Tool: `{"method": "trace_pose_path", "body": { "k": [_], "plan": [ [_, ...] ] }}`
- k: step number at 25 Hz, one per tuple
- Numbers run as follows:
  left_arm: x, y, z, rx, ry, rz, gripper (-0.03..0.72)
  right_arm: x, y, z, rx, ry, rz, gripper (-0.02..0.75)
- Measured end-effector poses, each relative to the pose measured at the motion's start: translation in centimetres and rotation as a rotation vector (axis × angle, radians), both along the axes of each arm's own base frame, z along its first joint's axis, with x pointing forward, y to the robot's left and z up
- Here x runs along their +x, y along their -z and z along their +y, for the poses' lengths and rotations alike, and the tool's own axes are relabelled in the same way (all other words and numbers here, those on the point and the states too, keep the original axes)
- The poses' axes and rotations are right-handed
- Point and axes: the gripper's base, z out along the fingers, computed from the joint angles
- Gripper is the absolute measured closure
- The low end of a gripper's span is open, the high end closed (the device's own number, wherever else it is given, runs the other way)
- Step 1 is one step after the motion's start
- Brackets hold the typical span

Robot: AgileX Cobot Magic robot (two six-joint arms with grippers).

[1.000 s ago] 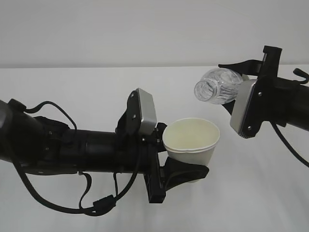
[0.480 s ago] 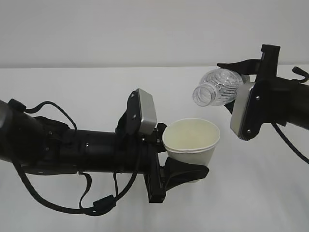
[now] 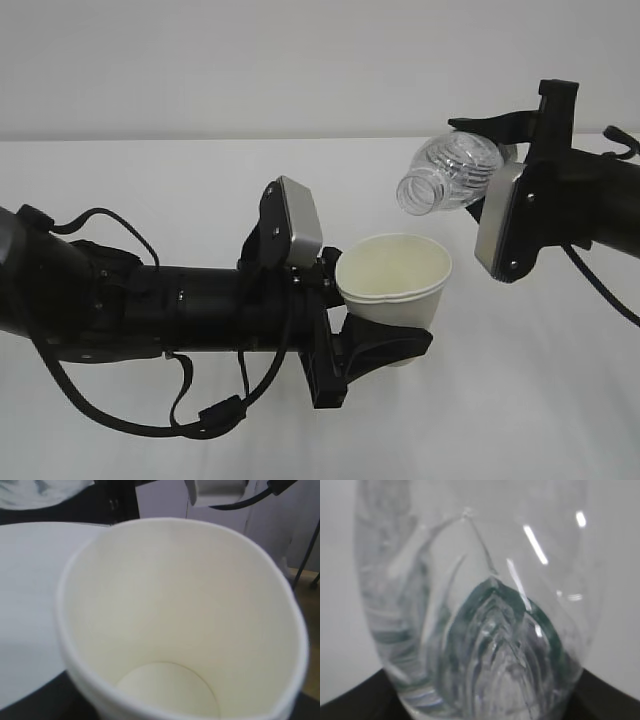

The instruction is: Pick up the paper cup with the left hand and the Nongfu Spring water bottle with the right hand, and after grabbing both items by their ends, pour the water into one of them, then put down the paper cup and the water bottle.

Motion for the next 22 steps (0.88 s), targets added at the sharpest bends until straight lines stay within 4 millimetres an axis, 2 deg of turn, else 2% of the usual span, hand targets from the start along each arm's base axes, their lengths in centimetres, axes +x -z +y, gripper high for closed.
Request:
{"method": "trace_pose_path", "body": {
  "k": [22],
  "plan": [
    [0.15,-0.06,0.01,-0.008,-0.018,0.006,0.256,0.18,-0.23,0.0,-0.069,-0.013,-0.058,0.282]
  ]
}}
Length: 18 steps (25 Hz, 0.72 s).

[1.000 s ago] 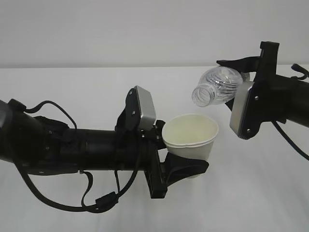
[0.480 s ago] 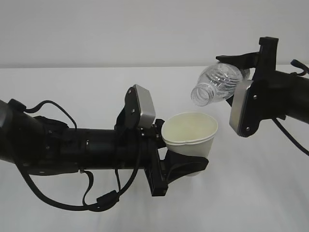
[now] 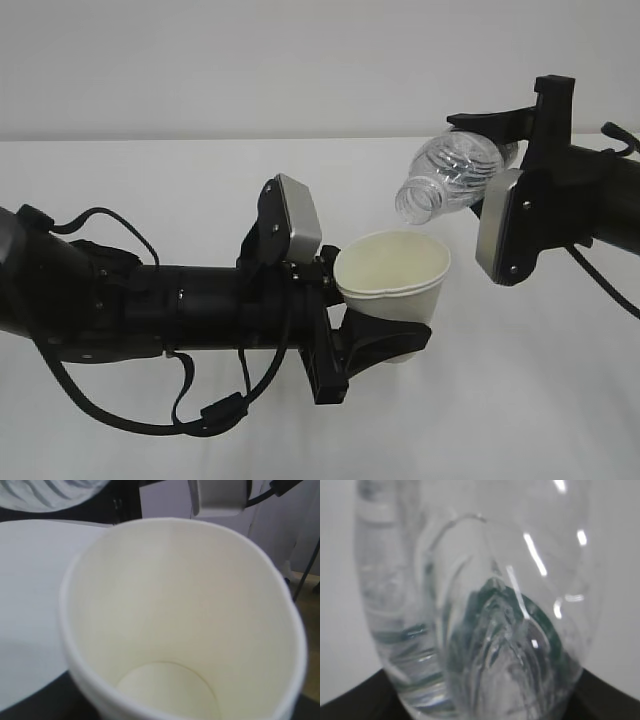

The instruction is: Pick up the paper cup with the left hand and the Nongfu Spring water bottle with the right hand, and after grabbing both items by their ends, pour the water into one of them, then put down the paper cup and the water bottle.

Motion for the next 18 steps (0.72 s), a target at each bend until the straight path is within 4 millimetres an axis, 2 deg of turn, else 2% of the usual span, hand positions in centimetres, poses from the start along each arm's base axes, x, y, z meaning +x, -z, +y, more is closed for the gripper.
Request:
{"method": "trace_pose_path", "body": {
  "k": [18],
  "plan": [
    [0.0,0.0,0.0,0.0,0.0,0.002,0.256,0.48,-0.58,-0.1,-0.038,0.012,-0.057,0.286]
  ]
}}
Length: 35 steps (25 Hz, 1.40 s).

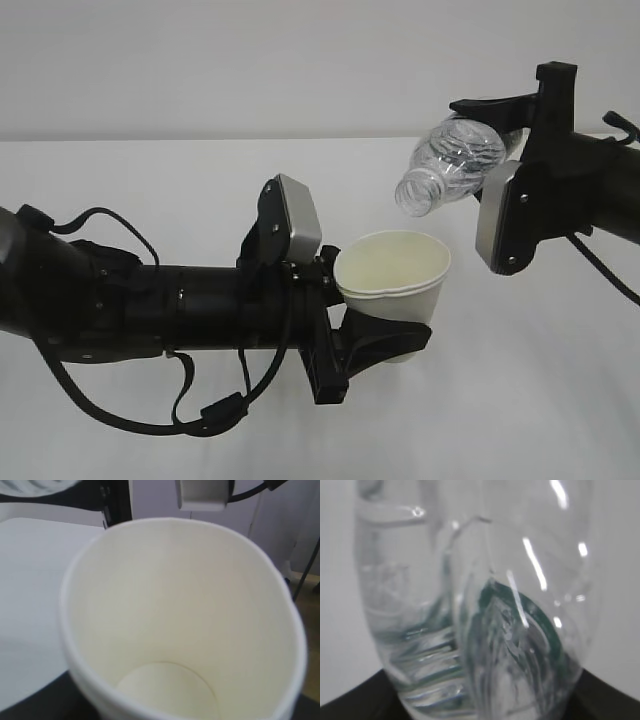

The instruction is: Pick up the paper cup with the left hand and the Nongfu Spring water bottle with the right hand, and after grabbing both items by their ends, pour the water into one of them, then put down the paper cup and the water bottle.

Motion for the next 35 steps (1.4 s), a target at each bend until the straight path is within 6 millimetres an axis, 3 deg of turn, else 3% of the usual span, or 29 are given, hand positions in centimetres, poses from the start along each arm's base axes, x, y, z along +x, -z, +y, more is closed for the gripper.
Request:
{"method": "trace_pose_path", "body": {
  "k": [35],
  "plan": [
    [0.43,0.18,0.13,0.017,-0.053,0.017,0.256,0.21,-0.48,0.1,-0.019,-0.012,-0.046,0.287]
  ]
}}
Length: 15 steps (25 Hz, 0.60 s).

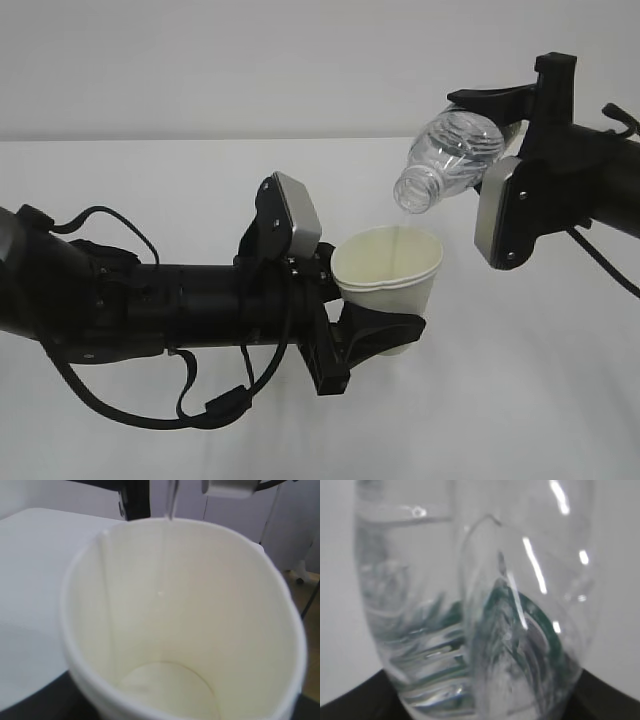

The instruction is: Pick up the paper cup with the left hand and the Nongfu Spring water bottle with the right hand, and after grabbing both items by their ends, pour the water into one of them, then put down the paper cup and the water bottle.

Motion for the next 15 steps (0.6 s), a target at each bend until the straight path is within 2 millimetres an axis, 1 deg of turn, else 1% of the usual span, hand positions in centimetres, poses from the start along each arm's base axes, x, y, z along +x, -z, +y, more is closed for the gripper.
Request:
{"method": "trace_pose_path", "body": {
  "k": [15],
  "plan": [
    [0.01,0.0,0.0,0.0,-0.001,0.0,0.256,0.05,-0.14,0.03,0.001,-0.003,-0.01,0.288]
  ]
}}
